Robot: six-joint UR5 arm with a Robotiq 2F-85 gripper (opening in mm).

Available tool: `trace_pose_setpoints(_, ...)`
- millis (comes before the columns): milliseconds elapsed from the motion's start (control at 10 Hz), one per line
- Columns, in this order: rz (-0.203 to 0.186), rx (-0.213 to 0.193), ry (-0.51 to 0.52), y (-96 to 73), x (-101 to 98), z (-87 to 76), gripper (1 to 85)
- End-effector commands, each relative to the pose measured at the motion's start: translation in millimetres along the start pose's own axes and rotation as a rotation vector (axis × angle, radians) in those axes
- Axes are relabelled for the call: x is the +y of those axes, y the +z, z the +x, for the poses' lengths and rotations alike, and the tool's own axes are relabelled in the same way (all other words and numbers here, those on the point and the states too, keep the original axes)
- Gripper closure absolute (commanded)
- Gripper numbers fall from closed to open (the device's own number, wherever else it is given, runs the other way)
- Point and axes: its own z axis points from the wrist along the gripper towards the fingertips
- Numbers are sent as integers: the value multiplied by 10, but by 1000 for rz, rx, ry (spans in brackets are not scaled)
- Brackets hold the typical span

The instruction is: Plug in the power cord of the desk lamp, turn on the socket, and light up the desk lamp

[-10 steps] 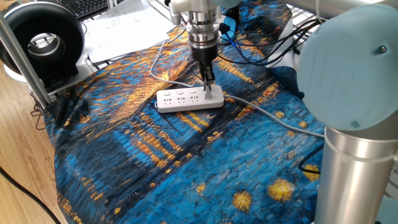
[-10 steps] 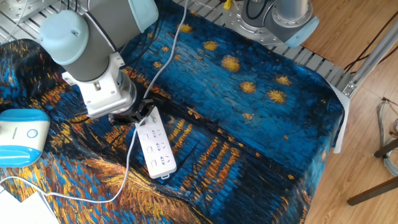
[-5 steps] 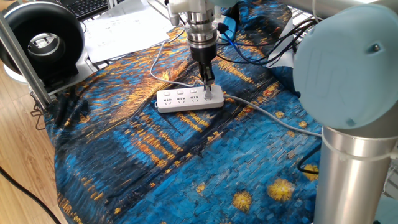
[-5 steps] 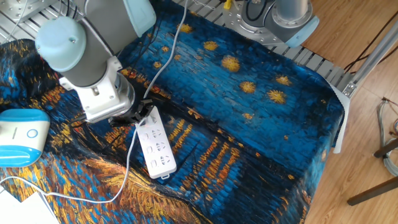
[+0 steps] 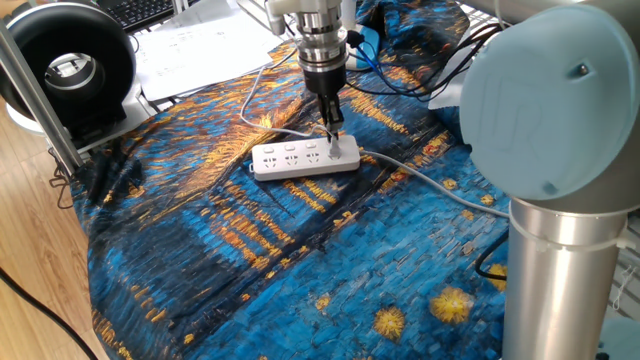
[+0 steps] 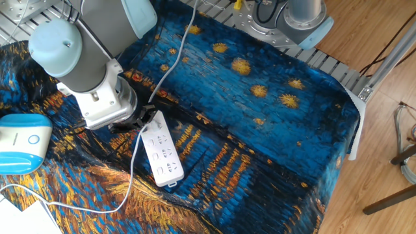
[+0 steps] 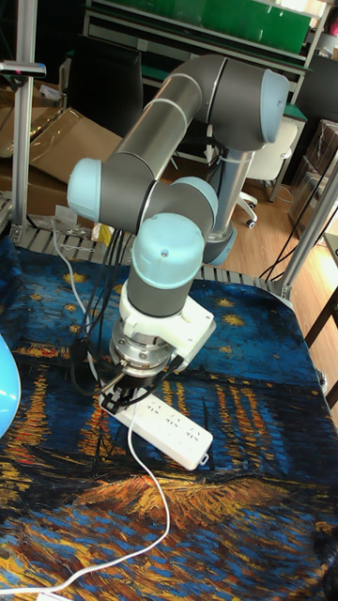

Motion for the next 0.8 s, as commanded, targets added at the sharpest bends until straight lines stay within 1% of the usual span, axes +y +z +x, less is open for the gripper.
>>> trace_pose_setpoints(0,-28,-16,10,-72,96,-22,843)
trace_pose_setpoints(100,-29,-12,12,-96,111,-4,843)
trace_pose_setpoints(300,-30,-13,15,-88,111,-16,843)
trace_pose_setpoints(400,-30,-13,10,-64,99,-24,843)
trace_pose_setpoints(500,-16,-9,-2,-5,42,-22,843)
trace_pose_setpoints(700,-17,-19,-9,69,23,-53,843)
